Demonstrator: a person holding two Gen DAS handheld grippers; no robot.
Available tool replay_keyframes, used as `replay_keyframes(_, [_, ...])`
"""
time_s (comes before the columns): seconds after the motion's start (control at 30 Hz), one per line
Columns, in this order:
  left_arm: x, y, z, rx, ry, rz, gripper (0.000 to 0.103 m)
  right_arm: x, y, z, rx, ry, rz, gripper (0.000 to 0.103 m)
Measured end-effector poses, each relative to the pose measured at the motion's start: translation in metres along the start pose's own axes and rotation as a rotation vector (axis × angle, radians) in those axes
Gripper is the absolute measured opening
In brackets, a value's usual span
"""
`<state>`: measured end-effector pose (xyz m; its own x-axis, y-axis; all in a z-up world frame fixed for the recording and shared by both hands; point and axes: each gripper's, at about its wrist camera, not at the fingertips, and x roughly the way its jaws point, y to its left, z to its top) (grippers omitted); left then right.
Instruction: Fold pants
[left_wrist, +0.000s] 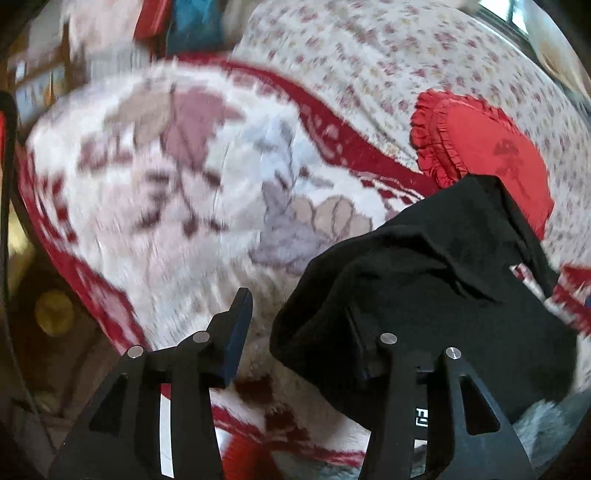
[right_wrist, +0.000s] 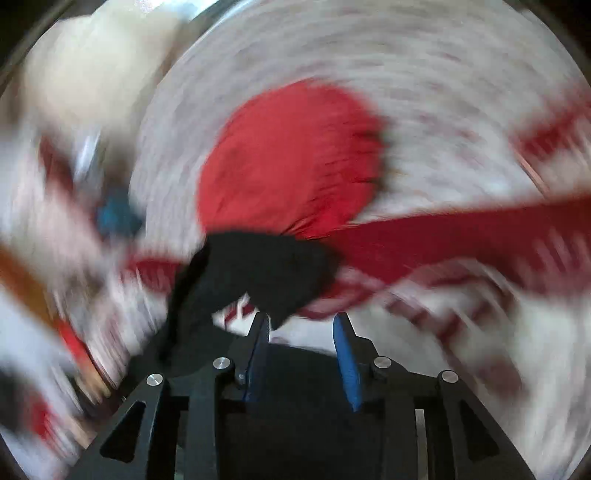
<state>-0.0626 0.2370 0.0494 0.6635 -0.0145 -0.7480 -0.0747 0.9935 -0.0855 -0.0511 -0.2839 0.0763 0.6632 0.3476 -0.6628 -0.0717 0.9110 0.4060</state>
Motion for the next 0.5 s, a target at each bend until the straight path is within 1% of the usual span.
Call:
replay_keyframes(0.03, [-0.004,-0.006,-0.001,0.039,-0.024,0.019,0.047,0.017,0.019,0.001,-0.119,0.037,-0.004,0.034])
replay_keyframes(0.07, [-0.005,-0.008,-0.002,0.063,-0.030,0.022,0.047,0.030,0.033,0.000,-0.221,0.064,0.004,0.034])
replay_keyframes(0.1, [-0.004,-0.006,-0.003,0.071,-0.027,0.026,0.047,0.048,0.050,-0.002,-0.349,0.093,-0.004,0.034])
replay_keyframes(0.17, [-0.003,0.002,-0.004,0.056,-0.016,0.034,0.047,0.073,0.063,-0.008,-0.479,0.125,-0.055,0.034])
replay_keyframes(0.2, [-0.003,0.007,-0.005,0.045,-0.012,0.038,0.047,0.087,0.064,-0.008,-0.518,0.134,-0.089,0.034])
replay_keyframes(0.23, [-0.003,0.016,-0.007,0.025,-0.011,0.056,0.047,0.096,0.061,-0.006,-0.525,0.139,-0.103,0.034])
replay_keyframes(0.3, [-0.005,0.034,-0.009,-0.019,-0.015,0.133,0.047,0.106,0.052,-0.006,-0.521,0.159,-0.088,0.034])
replay_keyframes(0.33, [-0.007,0.040,-0.009,-0.039,-0.019,0.152,0.047,0.111,0.049,-0.004,-0.524,0.172,-0.079,0.033])
replay_keyframes(0.37, [-0.010,0.048,-0.009,-0.064,-0.028,0.157,0.047,0.116,0.047,-0.004,-0.542,0.178,-0.099,0.033])
replay_keyframes(0.4, [-0.016,0.051,-0.008,-0.072,-0.044,0.145,0.047,0.118,0.045,-0.003,-0.554,0.178,-0.131,0.033])
replay_keyframes(0.43, [-0.021,0.046,-0.007,-0.044,-0.068,0.120,0.047,0.122,0.044,-0.003,-0.558,0.186,-0.149,0.031])
replay_keyframes(0.47, [-0.027,0.036,-0.006,0.009,-0.096,0.097,0.047,0.125,0.043,-0.003,-0.558,0.195,-0.148,0.029])
replay_keyframes(0.5, [-0.034,0.016,-0.005,0.109,-0.136,0.069,0.049,0.126,0.043,-0.003,-0.558,0.194,-0.151,0.026])
